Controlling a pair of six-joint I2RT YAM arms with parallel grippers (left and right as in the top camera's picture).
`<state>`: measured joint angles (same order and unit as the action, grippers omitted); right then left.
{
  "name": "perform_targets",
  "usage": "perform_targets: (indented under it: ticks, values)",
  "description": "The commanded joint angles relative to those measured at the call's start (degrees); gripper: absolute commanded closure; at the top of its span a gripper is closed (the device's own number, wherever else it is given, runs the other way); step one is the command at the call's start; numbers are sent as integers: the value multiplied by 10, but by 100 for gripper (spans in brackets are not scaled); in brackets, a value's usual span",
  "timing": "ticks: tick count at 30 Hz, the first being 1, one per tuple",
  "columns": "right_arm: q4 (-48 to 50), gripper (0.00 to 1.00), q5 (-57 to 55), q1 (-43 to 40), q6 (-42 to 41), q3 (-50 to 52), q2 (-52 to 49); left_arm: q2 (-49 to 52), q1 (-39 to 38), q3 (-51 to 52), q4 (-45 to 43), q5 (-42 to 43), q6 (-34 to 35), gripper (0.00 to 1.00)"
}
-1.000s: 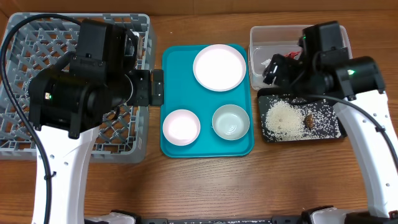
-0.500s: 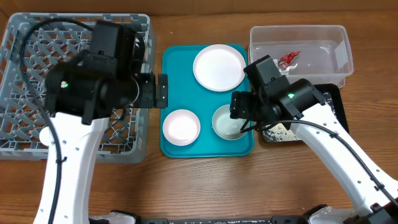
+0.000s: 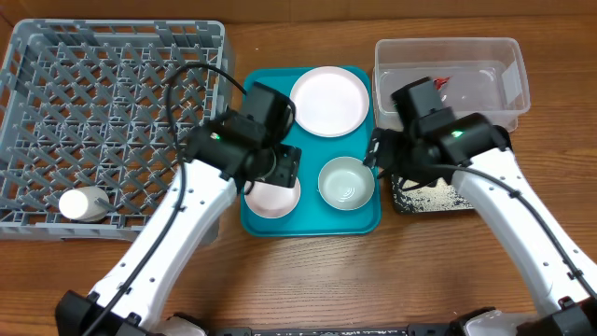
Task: Sort waste into correct bins and load items into the dishwasher
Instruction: 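Move the left gripper back over the pink bowl on the teal tray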
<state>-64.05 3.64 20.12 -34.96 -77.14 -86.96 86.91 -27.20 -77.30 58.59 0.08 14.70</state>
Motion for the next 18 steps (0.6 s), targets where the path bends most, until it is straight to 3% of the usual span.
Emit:
perform_targets:
  ticks: [1,9,13,15,18]
  values:
    - [3,10,36,-34,-2,-1,8,0,-3,48,-50,-6,8,42]
    - [2,9,40,-46,9,-1,8,12,-2,117,-146,16,7,46]
    - [1,7,40,-47,9,-1,8,24,-6,117,-137,-10,20,58]
    - [-4,7,40,-47,9,-1,8,28,0,117,-120,-52,56,52]
    - [-10,7,40,-47,9,-1,8,35,10,117,-135,-31,55,48]
